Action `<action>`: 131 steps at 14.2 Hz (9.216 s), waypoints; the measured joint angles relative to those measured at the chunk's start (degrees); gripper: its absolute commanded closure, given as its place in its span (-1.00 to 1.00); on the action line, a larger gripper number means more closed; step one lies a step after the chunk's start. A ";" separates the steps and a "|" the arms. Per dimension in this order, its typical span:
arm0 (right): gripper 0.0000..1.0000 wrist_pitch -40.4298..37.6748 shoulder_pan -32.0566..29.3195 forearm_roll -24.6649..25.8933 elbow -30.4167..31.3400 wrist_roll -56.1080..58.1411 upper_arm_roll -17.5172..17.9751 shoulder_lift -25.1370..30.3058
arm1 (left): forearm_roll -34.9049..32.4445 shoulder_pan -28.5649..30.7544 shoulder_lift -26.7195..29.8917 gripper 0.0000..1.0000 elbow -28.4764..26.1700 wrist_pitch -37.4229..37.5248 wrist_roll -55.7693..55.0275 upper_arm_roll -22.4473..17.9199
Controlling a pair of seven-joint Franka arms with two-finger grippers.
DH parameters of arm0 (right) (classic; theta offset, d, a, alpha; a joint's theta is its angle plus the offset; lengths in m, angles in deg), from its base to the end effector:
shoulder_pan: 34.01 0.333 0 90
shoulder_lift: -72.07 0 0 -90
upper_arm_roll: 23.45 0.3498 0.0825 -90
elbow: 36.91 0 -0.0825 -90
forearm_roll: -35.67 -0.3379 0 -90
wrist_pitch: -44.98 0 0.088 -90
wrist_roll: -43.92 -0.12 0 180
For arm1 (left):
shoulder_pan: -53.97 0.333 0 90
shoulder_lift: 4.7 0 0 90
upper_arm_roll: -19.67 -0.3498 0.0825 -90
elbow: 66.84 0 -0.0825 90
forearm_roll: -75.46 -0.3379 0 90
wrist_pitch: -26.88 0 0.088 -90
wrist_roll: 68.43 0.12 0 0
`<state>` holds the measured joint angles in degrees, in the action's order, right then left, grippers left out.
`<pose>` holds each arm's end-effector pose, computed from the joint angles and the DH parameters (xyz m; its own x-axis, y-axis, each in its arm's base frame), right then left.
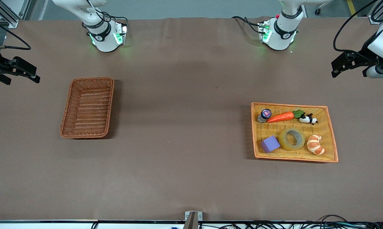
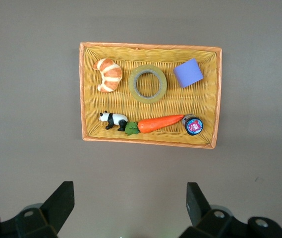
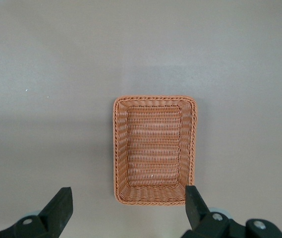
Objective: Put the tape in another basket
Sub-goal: 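Reach the left gripper down to the yellow tape roll in the tray, then close the left gripper on the tape roll's rim and lift it, then carry the tape roll with the left gripper toward the table middle, then set the tape down mid-table while the right gripper reaches toward it, then lower the right gripper onto the tape while the left gripper withdraws, then close the right gripper on the tape roll's rim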
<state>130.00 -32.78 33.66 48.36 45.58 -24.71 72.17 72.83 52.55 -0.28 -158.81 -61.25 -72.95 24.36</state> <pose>0.4993 0.0042 0.6734 0.9995 0.0315 -0.0016 0.0314 -0.9989 -0.0350 0.4763 -0.0473 0.6659 0.9996 -0.0262 0.0140 -0.0254 -0.9984 -0.0512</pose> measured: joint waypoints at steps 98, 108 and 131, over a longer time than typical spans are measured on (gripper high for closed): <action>-1.00 54.17 29.20 1.63 24.14 -33.99 4.30 -28.51 | -2.16 -4.09 -12.29 -1.00 14.32 -0.51 -14.56 1.44; -0.81 59.26 29.09 8.10 27.31 -34.05 4.56 -29.58 | 0.11 -1.78 -4.37 -1.00 5.00 -0.60 -3.81 -0.63; 0.52 58.09 29.79 10.36 26.48 -35.77 5.71 -32.43 | 0.19 -2.65 -1.64 -1.00 0.47 -0.09 -3.51 -0.26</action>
<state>188.08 -2.99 44.03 74.84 9.81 -19.00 39.74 73.02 49.90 -1.92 -158.34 -61.34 -76.46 24.10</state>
